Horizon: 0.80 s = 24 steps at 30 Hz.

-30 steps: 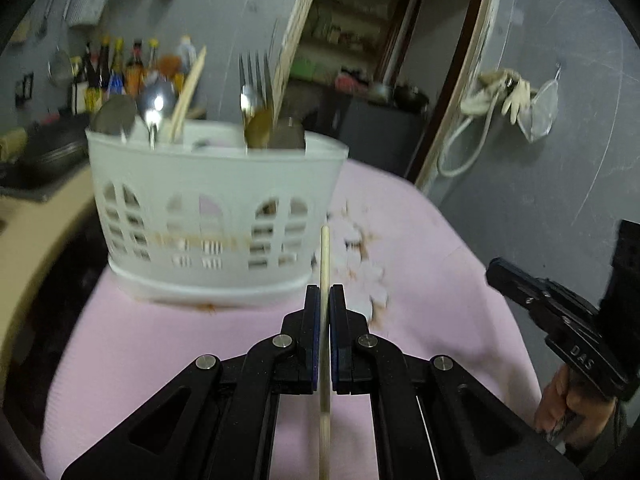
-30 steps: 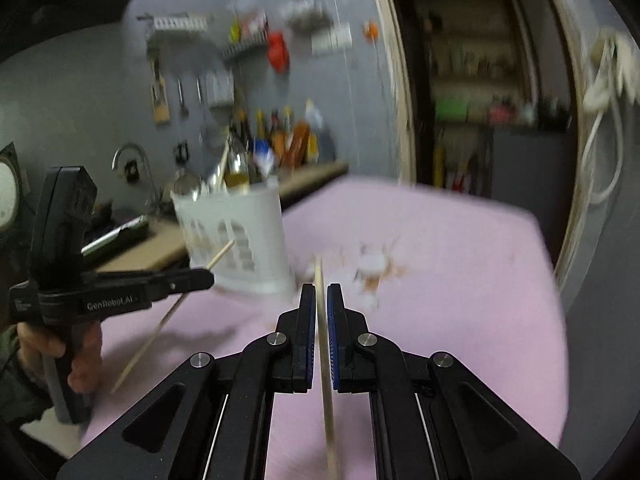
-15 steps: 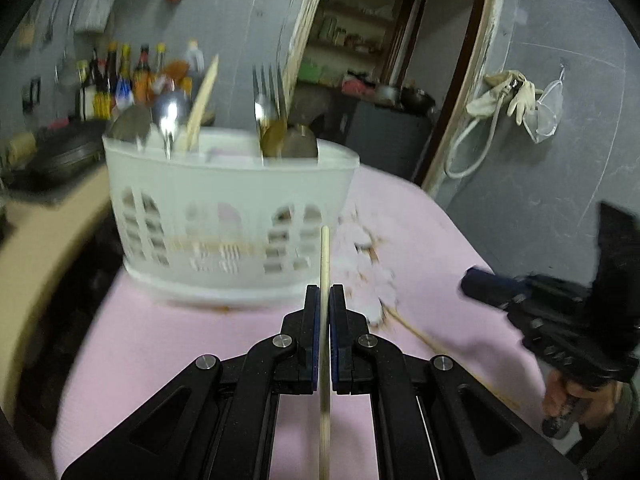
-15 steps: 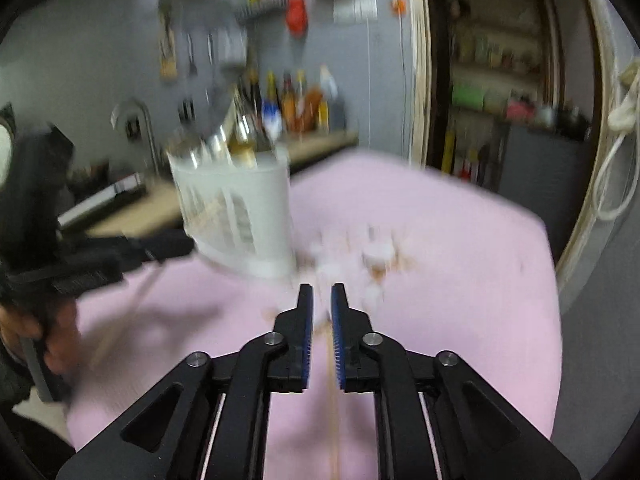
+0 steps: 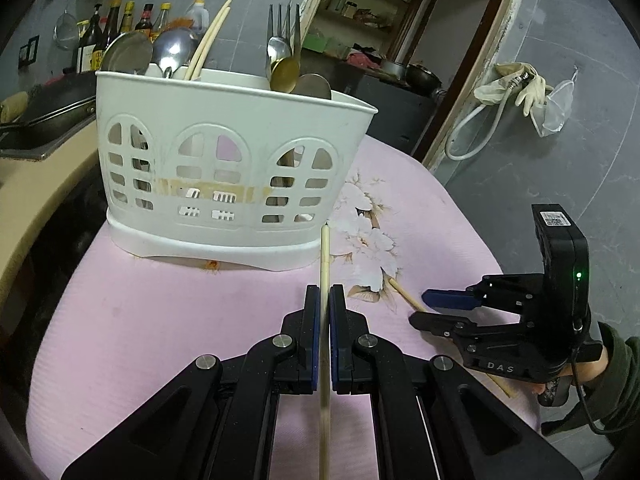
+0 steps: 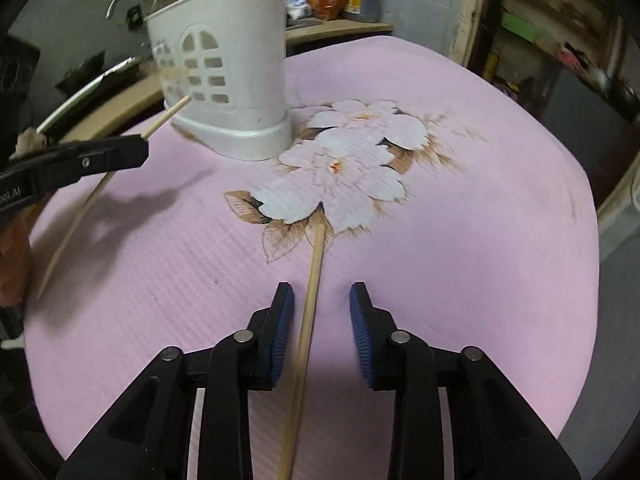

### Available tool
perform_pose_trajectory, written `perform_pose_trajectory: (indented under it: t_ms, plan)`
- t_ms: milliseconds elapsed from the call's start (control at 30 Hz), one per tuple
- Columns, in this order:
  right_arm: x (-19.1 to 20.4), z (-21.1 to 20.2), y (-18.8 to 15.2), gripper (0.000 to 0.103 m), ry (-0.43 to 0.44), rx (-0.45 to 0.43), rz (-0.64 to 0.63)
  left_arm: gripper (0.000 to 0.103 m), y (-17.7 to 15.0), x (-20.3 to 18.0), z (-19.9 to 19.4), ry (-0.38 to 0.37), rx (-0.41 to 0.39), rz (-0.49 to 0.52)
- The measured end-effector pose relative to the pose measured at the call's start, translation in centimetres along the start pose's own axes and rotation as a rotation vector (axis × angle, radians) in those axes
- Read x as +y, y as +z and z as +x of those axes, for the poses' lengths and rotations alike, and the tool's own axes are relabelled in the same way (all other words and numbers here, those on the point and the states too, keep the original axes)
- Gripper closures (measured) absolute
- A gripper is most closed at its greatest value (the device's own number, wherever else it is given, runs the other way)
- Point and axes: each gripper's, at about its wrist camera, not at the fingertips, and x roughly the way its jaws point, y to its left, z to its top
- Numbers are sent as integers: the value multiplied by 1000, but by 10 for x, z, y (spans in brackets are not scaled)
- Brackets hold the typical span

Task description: Organize utensils

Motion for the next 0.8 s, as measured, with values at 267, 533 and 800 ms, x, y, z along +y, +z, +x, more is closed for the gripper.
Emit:
perform_pose_trajectory:
  t_ms: [267,533,800]
  plan:
    - [-7,-10,-2,100,71,-61,122,101,-2,-2,-8,-11,-18,3]
    - [-5,-67,-3,100,86,-423,201,101,9,6,-34,-9,-175,-29]
    - [17,-108,29,100,45,-750,151,101,38,10,-66,44,-412,-20]
